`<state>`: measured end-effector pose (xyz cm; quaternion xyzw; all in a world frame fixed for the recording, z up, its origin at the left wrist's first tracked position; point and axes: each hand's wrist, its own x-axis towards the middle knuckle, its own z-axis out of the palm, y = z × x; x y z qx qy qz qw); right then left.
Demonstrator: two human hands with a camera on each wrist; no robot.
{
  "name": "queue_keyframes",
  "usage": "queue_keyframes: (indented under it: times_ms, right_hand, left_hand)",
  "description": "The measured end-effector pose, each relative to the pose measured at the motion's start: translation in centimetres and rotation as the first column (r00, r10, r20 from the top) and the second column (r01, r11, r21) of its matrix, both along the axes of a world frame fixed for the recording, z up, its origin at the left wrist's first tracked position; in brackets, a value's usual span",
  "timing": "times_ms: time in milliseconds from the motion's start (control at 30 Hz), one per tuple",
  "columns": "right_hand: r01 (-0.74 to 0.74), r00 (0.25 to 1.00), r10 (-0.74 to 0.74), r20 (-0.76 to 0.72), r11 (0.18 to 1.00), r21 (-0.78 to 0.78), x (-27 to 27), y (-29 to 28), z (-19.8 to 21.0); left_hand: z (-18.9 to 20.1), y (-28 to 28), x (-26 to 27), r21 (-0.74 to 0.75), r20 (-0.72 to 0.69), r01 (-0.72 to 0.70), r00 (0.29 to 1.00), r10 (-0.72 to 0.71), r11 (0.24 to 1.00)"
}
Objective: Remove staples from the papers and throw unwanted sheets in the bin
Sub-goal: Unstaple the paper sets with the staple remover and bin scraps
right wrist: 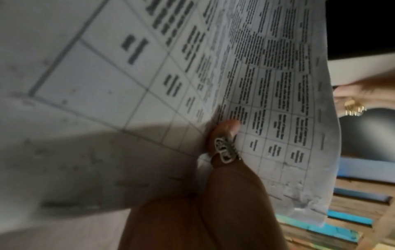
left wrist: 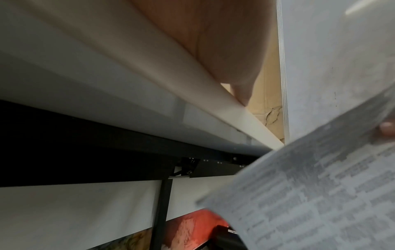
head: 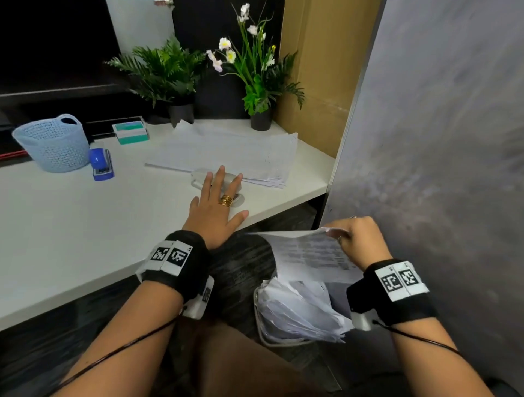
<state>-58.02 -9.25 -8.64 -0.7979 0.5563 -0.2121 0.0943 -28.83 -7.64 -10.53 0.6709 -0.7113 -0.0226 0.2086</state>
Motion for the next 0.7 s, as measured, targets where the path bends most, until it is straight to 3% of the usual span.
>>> queue_keyframes:
  times_ms: [100,233,333,433,567,700]
  right_hand:
    - [0.002,0.997,0.010,0.078,0.989,-0.145,-0.6,0.3,1.1]
    - [-0.004,1.000,0.002,-0.014,0.979,-0.201,-0.9,0.8,2.1]
    - [0.084,0.986,-0.081,-0.146,0.996,0.014,-0.7,0.4,1.0]
    - [0.117,0.988,-0.092,-0.121,0.968,0.222,-0.2,0.4,-1.0]
    - [0.114,0.991,-0.089,-0.096,0.950,0.292,0.7,0.4,-3.3]
    - [0.116,0.973,-0.040,-0.226,0.937,0.331,1.5,-0.3,-6.2]
  left_hand:
    - [0.0,0.0,-0.2,-0.006,0.010,-0.006,1.000,0.007,1.000]
    - [0.0,0.0,-0.2,0.014,0.033,-0.011,0.999,0.010,1.000]
    - [0.1,0.2,-0.1,0.030,0.044,-0.013,0.999,0.012,0.999]
    - [0.1,0.3,-0.2,0.046,0.058,-0.014,0.998,0.011,0.999]
    - [0.0,0.3,-0.2,0.047,0.068,-0.015,0.998,0.012,0.999]
    - [0.0,0.2,-0.3,0.048,0.067,-0.015,0.998,0.012,0.999]
